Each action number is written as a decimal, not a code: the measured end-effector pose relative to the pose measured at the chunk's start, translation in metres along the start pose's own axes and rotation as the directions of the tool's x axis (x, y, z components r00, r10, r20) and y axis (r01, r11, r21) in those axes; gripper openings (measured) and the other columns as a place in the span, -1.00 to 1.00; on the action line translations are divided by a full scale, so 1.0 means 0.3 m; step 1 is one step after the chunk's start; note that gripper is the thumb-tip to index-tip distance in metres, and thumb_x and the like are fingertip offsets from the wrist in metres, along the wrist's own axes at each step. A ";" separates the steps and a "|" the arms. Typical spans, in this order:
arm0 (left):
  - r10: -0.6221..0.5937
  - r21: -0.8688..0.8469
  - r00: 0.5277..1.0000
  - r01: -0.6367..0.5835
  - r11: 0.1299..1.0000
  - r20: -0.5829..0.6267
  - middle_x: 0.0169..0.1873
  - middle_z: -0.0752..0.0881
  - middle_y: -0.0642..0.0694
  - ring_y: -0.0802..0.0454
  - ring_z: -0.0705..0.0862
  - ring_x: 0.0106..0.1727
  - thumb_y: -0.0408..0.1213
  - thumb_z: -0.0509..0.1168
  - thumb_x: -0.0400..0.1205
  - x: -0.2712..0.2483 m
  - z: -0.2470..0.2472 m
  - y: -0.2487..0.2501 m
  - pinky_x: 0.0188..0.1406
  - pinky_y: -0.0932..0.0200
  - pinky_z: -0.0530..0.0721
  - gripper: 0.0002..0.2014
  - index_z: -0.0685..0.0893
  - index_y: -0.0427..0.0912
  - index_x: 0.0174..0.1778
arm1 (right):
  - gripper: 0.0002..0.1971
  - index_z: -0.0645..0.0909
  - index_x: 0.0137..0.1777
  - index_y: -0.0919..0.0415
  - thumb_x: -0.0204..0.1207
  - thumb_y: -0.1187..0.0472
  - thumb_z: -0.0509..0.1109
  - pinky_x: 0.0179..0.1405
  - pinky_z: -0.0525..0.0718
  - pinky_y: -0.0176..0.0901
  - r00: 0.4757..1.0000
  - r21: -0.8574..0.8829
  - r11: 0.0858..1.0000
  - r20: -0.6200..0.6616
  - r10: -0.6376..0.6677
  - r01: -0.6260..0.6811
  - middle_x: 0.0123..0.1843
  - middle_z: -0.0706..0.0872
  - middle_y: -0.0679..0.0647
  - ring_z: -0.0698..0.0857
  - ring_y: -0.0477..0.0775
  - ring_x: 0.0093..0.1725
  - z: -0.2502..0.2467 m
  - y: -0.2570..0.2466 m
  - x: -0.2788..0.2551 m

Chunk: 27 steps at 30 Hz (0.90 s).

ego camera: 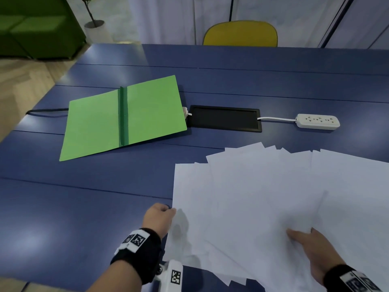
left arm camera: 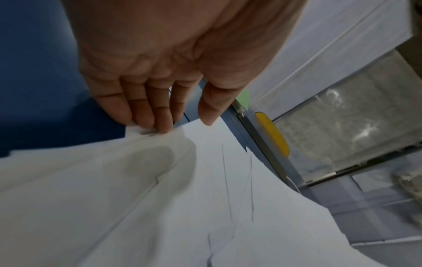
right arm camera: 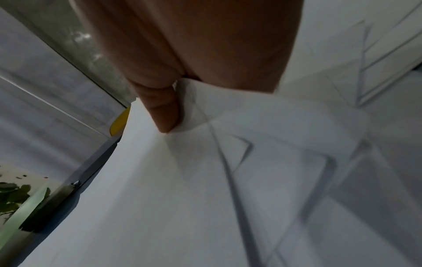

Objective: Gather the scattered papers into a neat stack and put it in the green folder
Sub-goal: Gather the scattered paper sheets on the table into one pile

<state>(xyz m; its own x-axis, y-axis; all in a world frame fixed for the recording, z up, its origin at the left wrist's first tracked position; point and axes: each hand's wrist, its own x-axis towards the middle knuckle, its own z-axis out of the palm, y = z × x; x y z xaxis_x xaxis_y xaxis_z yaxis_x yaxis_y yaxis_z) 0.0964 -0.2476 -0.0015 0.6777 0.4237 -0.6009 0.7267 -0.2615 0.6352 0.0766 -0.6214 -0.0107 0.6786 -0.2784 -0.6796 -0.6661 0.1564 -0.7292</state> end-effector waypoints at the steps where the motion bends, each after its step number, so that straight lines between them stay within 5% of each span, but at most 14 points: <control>1: 0.010 0.054 1.000 -0.010 0.999 -0.003 -0.35 0.68 -0.16 -0.09 0.59 -0.35 -0.25 0.39 0.59 0.002 0.013 0.014 -0.32 0.15 0.54 -0.84 0.67 -0.29 -0.18 | -0.75 0.69 0.22 0.46 0.55 0.50 0.40 0.20 0.68 0.19 1.000 0.009 1.000 0.003 -0.003 0.003 0.11 0.84 0.35 0.79 0.36 0.12 -0.004 0.000 0.001; 6: 0.049 0.221 0.998 -0.039 0.974 -0.042 -0.35 0.59 -0.07 -0.07 0.56 -0.32 -0.21 0.39 0.57 -0.010 0.057 0.072 -0.35 0.15 0.50 -0.78 0.50 -0.16 -0.29 | -0.81 0.73 0.10 0.40 0.55 0.52 0.39 -0.04 0.72 0.05 1.000 0.021 1.000 0.007 -0.020 0.020 -0.16 0.91 0.19 0.84 0.28 -0.12 -0.004 0.000 -0.002; 9: 0.092 0.236 0.995 -0.083 0.968 -0.024 -0.42 0.54 -0.06 -0.06 0.50 -0.41 -0.24 0.37 0.55 -0.020 0.070 0.088 -0.39 0.12 0.50 -0.76 0.43 -0.16 -0.31 | -0.85 0.72 0.06 0.39 0.56 0.52 0.39 -0.09 0.71 0.04 0.999 0.036 0.999 0.021 -0.026 0.025 -0.23 0.90 0.17 0.80 0.30 -0.09 -0.004 -0.009 -0.010; 17: 0.159 0.295 0.987 -0.161 0.942 0.030 -0.39 0.58 -0.02 -0.02 0.50 -0.38 -0.26 0.25 0.63 -0.054 0.086 0.079 -0.44 0.17 0.42 -0.79 0.43 -0.17 -0.32 | -0.89 0.71 0.01 0.41 0.56 0.51 0.39 -0.05 0.72 0.08 1.000 0.029 0.999 0.015 -0.023 0.023 -0.27 0.89 0.20 0.79 0.32 -0.10 -0.003 -0.012 -0.011; 23: 0.169 0.154 0.979 -0.151 0.977 -0.112 -0.48 0.36 -0.07 -0.04 0.29 -0.44 -0.33 0.23 0.60 -0.052 0.063 0.035 -0.46 0.13 0.27 -0.71 0.26 -0.19 -0.37 | -0.89 0.72 0.03 0.38 0.57 0.50 0.40 0.13 0.70 0.19 1.000 0.018 1.000 0.004 -0.024 0.024 -0.10 0.85 0.27 0.79 0.31 -0.05 0.001 -0.013 -0.014; 27: 0.053 -0.120 0.999 -0.053 0.991 -0.010 -0.36 0.72 -0.05 -0.07 0.64 -0.38 -0.32 0.36 0.57 -0.040 0.044 0.006 -0.32 0.12 0.60 -0.88 0.63 -0.31 -0.18 | -0.90 0.73 0.02 0.40 0.56 0.49 0.42 0.15 0.70 0.19 1.000 -0.006 1.000 -0.016 -0.022 0.022 -0.15 0.90 0.24 0.80 0.31 -0.06 0.003 -0.008 -0.007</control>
<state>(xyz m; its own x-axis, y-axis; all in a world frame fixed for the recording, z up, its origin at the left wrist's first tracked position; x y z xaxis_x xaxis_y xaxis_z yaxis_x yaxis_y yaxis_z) 0.0910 -0.2647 0.0005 0.7138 0.4179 -0.5620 0.6709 -0.1779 0.7199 0.0771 -0.6202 -0.0075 0.6881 -0.2972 -0.6619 -0.6530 0.1441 -0.7435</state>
